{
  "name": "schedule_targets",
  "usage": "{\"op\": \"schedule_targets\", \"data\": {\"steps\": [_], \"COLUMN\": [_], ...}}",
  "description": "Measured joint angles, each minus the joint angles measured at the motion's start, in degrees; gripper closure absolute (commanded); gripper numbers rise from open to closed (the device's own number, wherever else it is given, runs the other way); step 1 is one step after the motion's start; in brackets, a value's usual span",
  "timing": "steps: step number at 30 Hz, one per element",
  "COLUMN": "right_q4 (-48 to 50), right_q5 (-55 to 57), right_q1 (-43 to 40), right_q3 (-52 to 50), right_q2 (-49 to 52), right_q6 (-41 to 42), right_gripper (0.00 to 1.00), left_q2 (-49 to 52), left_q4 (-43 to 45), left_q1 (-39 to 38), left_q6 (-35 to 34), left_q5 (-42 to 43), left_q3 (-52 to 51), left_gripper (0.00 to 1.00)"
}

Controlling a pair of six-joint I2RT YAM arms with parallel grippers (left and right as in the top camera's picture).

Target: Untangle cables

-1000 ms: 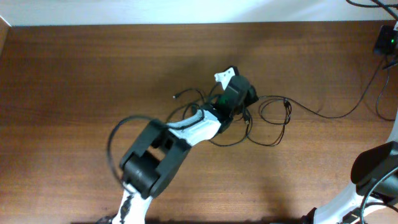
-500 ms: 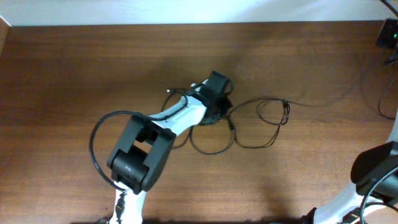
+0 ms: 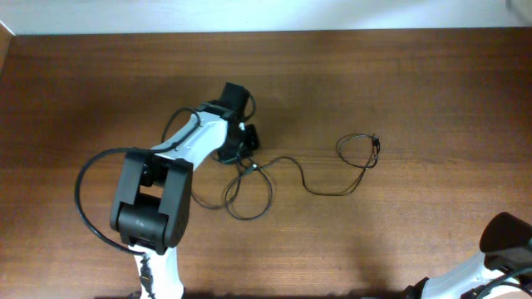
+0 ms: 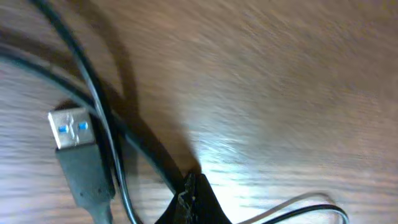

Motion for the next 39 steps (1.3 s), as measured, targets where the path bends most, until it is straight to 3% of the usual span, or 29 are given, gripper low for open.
{"op": "schedule_targets", "data": {"steps": [4, 8, 18, 25, 30, 34, 35, 36, 37, 39], "right_q4": [0.39, -6.62, -11.04, -11.87, -12.07, -13.92, -14.49, -14.75, -14.99, -15.34], "right_q5": [-1.92, -3.34, -11.56, -10.27, -6.19, -5.40, -5.40, -5.40, -5.60, -5.99], "right_q1": [-0.59, -0.87, 6.29, 2.69, -6.12, -10.64, -11.19, -11.69, -12.22, -12.50], "right_q3": [-10.05, -15.45, -15.47, -15.02, -15.04, -15.50, -15.78, -15.82, -16.41, -16.52], "right_q2": [0.83, 2.27, -2.45, -9.16, 0.22, 13.18, 15.15, 16.79, 17.75, 17.75], "right_q6": [-1.44, 1.11, 5.33, 7.19, 7.26, 7.43, 7.48, 7.54, 8.02, 8.87], "right_gripper": [0.96, 0.96, 0.96, 0.96, 0.96, 0.95, 0.81, 0.32, 0.01, 0.01], "left_q2": [-0.09, -0.15, -0.20, -0.22, -0.22, -0.22, -0.24, -0.24, -0.24, -0.24], "left_q4": [-0.02, -0.02, -0.02, 0.15, 0.17, 0.17, 0.17, 0.17, 0.17, 0.17], "left_q1": [1.01, 0.94, 0.94, 0.94, 0.94, 0.94, 0.94, 0.94, 0.94, 0.94], "left_q6": [0.63, 0.66, 0.68, 0.66, 0.66, 0.68, 0.68, 0.66, 0.68, 0.66], "left_q5": [-0.85, -1.20, -1.25, -1.27, -1.25, -1.25, -1.25, -1.27, -1.25, -1.27], "left_q3": [0.00, 0.00, -0.04, -0.15, -0.15, -0.15, -0.15, -0.15, -0.15, -0.15], "left_gripper": [1.00, 1.00, 1.00, 1.00, 1.00, 1.00, 1.00, 1.00, 1.00, 1.00]}}
